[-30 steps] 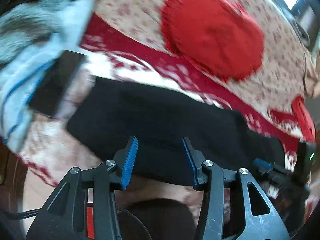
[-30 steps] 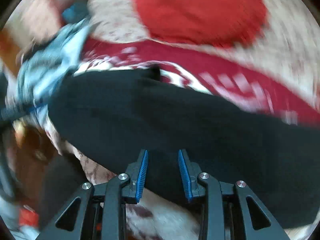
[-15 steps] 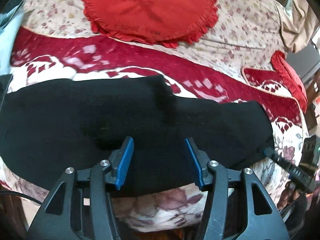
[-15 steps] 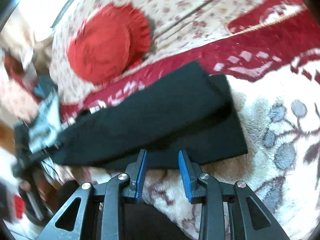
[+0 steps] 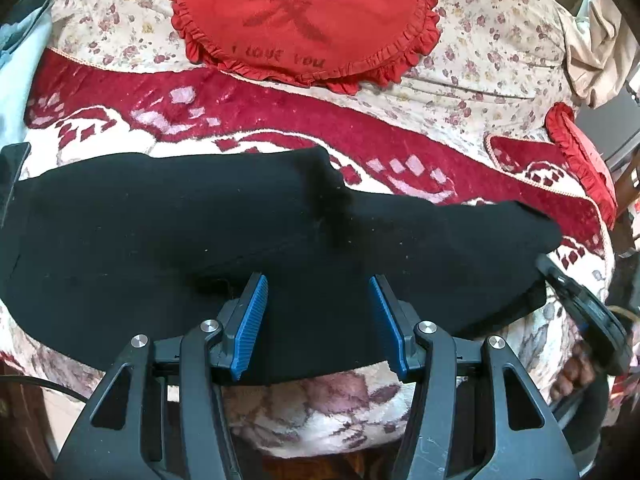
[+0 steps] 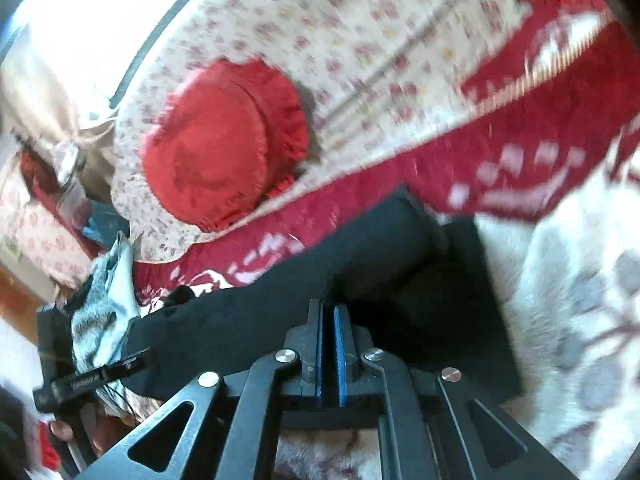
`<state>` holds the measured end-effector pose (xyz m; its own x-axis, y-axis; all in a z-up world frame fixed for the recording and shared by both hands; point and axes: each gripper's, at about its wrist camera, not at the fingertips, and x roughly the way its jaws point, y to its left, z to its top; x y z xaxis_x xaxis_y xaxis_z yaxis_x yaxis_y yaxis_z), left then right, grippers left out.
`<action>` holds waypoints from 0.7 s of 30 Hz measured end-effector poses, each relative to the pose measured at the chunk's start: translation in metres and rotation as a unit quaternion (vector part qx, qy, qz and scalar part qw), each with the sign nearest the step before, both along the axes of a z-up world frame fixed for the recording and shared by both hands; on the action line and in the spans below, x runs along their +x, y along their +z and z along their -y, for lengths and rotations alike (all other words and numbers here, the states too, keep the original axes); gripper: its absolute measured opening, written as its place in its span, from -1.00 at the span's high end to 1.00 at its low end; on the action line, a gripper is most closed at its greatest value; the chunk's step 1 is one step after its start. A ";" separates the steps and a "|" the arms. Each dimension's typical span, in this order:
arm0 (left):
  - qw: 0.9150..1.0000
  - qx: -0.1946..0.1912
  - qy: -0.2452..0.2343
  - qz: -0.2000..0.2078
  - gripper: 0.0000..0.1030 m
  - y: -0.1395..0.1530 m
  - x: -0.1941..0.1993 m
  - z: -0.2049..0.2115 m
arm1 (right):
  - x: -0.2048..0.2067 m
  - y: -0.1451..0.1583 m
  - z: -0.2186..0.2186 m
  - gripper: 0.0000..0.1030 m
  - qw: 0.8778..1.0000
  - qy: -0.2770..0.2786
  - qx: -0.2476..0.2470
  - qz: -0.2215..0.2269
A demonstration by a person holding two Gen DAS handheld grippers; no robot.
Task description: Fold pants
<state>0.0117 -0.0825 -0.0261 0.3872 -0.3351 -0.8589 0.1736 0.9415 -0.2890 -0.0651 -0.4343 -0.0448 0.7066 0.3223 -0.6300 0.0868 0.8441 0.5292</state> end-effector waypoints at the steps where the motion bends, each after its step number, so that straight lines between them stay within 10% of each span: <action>1: 1.000 -0.003 0.001 0.000 -0.02 0.001 0.000 0.000 | -0.007 0.011 -0.001 0.92 1.000 0.004 -0.012 0.010; 6: 1.000 -0.009 -0.003 -0.007 -0.02 -0.002 -0.001 0.005 | -0.041 0.027 -0.001 0.92 0.998 0.020 -0.053 0.010; 12: 1.000 0.002 -0.015 -0.015 -0.02 -0.009 -0.006 0.013 | -0.037 -0.029 0.012 0.90 0.997 0.005 -0.021 -0.067; 21: 1.000 0.003 -0.012 -0.003 -0.02 -0.003 -0.001 0.019 | -0.053 0.015 0.031 0.70 0.990 -0.048 -0.119 -0.051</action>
<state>0.0112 -0.1016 -0.0290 0.3744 -0.3381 -0.8634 0.1942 0.9391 -0.2835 -0.1184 -0.4652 -0.0301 0.6554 0.0914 -0.7498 0.2148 0.9291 0.3010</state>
